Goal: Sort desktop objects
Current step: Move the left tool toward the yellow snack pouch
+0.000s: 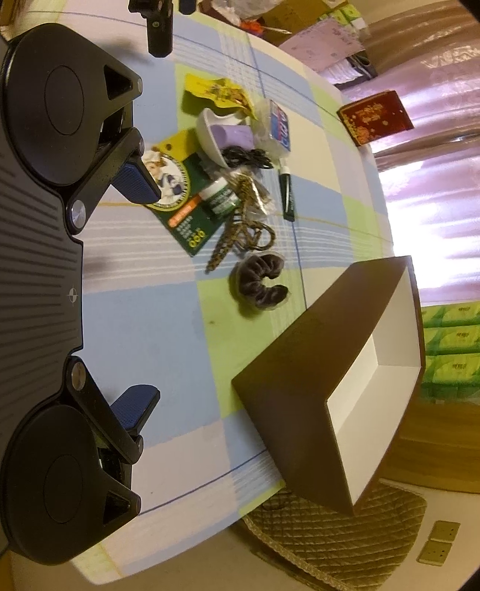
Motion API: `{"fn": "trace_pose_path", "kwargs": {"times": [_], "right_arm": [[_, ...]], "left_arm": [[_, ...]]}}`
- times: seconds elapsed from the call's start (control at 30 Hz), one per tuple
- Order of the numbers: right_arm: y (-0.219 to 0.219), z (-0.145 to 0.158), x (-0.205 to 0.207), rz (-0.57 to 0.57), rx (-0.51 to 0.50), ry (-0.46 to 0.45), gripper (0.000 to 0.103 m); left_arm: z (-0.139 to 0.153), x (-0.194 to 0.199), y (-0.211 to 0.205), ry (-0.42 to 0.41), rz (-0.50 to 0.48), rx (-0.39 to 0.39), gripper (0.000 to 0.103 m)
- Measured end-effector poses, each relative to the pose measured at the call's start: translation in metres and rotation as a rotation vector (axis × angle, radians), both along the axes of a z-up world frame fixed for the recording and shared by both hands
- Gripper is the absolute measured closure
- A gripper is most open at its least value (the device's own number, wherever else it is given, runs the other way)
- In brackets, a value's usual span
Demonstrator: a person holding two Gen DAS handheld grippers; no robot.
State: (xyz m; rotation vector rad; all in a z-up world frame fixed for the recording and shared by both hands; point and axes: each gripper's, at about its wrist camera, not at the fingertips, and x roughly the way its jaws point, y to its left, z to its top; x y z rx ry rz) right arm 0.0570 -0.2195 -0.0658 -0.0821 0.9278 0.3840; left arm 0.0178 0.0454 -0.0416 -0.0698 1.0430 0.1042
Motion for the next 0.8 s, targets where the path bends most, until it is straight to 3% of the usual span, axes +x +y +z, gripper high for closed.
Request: {"fn": "trace_pose_path", "kwargs": {"times": [0.27,0.5,0.8], "right_arm": [[0.010,-0.011,0.029,0.053,0.005,-0.013,0.002],[0.018,-0.019,0.055,0.066,-0.019,-0.009,0.002],[0.021,-0.026,0.078,0.055,-0.028,0.014,0.002]], "left_arm": [[-0.010,0.020,0.022,-0.017,0.079,0.021,0.001],[-0.019,0.043,0.038,-0.038,0.081,0.013,0.002],[-0.035,0.079,0.055,-0.033,0.067,-0.064,0.005]]}}
